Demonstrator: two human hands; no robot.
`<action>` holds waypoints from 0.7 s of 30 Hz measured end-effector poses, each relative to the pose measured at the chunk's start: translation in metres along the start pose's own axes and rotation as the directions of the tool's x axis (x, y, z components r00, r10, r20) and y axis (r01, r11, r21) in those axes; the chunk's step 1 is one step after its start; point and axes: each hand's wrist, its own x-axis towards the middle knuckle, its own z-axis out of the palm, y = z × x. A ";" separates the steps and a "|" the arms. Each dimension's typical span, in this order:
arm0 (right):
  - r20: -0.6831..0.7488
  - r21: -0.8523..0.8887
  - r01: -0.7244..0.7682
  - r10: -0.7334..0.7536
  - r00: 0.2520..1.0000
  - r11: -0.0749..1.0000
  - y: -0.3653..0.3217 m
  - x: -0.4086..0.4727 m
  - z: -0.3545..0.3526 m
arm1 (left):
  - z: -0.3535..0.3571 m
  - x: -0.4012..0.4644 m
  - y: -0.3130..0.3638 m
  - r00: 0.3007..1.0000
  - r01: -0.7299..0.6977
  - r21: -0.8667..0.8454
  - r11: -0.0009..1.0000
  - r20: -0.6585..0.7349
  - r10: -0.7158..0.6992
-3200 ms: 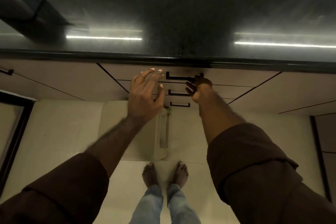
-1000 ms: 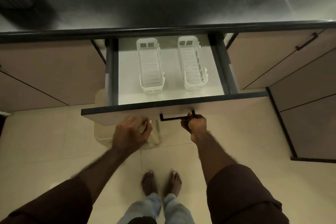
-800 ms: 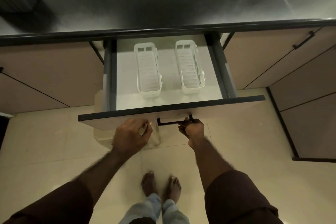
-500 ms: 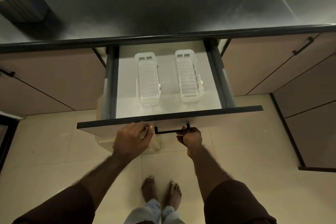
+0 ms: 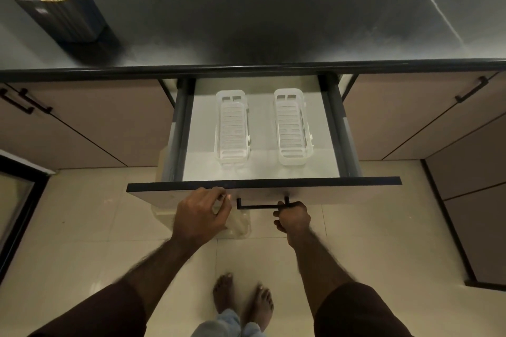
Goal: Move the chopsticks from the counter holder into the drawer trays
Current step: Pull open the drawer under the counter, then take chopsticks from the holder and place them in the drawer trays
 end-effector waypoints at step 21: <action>0.181 -0.628 0.700 -0.812 0.556 0.339 -0.095 -0.159 0.049 | -0.092 0.006 -0.027 0.985 0.155 0.011 0.988 -0.075 -0.154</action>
